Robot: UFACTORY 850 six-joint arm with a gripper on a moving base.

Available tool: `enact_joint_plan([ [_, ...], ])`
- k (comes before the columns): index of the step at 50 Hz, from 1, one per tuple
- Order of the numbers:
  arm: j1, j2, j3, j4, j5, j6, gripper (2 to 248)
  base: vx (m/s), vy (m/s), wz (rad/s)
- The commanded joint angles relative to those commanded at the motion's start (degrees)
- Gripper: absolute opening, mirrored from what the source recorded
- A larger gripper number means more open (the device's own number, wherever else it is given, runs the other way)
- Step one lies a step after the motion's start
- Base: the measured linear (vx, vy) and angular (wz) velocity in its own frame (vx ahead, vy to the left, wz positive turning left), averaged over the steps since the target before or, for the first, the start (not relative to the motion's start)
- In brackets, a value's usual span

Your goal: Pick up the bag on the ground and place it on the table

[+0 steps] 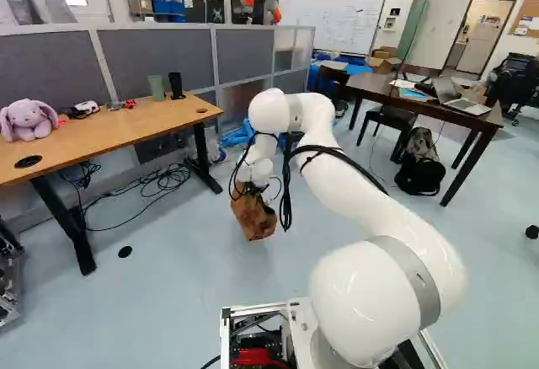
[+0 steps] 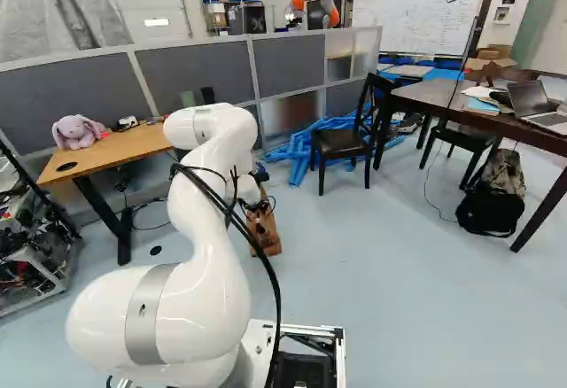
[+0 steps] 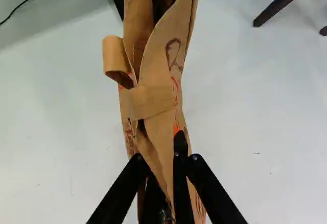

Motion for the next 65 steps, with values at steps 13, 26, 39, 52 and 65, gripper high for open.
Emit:
enact_joint_plan([
  [13, 0.0, 2.58, 2.06, 0.0, 0.0, 0.0, 21, 0.0, 0.0, 0.0],
  [26, 0.0, 5.14, 4.03, 0.0, 0.0, 0.0, 21, 0.0, 0.0, 0.0],
  [39, 0.0, 7.68, 5.93, 0.0, 0.0, 0.0, 21, 0.0, 0.0, 0.0],
  [52, -0.01, 10.19, 7.74, 0.0, 0.0, 0.0, 21, 0.0, 0.0, 0.0],
  [65, -0.01, 12.68, 9.48, 0.0, 0.0, 0.0, 21, 0.0, 0.0, 0.0],
])
